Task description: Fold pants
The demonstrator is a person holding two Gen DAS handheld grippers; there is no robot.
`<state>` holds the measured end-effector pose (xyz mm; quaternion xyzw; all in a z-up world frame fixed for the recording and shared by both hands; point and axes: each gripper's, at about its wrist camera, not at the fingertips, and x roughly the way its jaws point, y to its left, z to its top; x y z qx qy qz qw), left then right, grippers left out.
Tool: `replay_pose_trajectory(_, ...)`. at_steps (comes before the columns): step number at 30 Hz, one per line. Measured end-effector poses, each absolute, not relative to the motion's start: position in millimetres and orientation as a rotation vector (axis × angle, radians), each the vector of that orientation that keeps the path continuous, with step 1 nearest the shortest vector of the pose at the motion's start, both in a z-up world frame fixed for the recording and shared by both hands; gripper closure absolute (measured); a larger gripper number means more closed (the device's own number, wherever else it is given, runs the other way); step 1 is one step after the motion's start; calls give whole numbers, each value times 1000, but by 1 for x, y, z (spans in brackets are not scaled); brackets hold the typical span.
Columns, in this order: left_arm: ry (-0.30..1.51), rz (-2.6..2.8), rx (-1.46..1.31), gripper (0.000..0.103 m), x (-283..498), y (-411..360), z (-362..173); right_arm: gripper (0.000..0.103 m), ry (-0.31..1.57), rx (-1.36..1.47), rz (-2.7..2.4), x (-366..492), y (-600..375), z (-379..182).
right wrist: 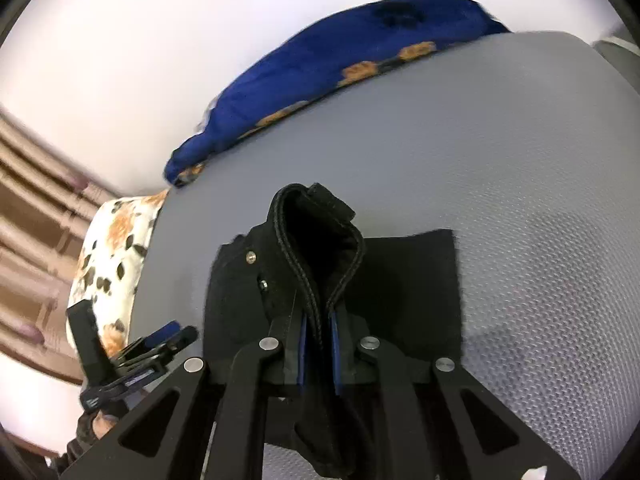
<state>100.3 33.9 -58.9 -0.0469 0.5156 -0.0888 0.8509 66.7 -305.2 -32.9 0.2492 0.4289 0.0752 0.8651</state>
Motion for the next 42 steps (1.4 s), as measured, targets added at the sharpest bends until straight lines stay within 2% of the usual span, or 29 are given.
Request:
replay_pose_trajectory(7,1079,-219,-95,32,99,27,-53,94,927,605,70,58,-336,-67)
replay_pose_trajectory(12,1062,-287,-97,32,96,16,-47,93,974,540,44,66,-331,-79)
replay_pose_trajectory(15,1045,-342,-91,32,93,3,-43,87,987,563,42,68,-334,-82)
replay_pose_trajectory(18,1041,-392,-85,32,91,-9,-42,74,990,599,26,62,-340,-81)
replay_pose_trajectory(19,1044,-414,-81,32,91,-13,-43,72,993,614,21,58,-343,-80)
replay_pose_trajectory(26,1088,-520,-51,32,86,-39,-53,72,1007,604,58,18,-344,-72)
replay_pose_trajectory(33,1127,-596,-35,32,72,-53,-66,91,1022,519,73,-4,-328,-72)
replay_pose_trajectory(42,1209,-633,-29,32,64,-53,-84,93,1042,494,56,-20,-325,-75)
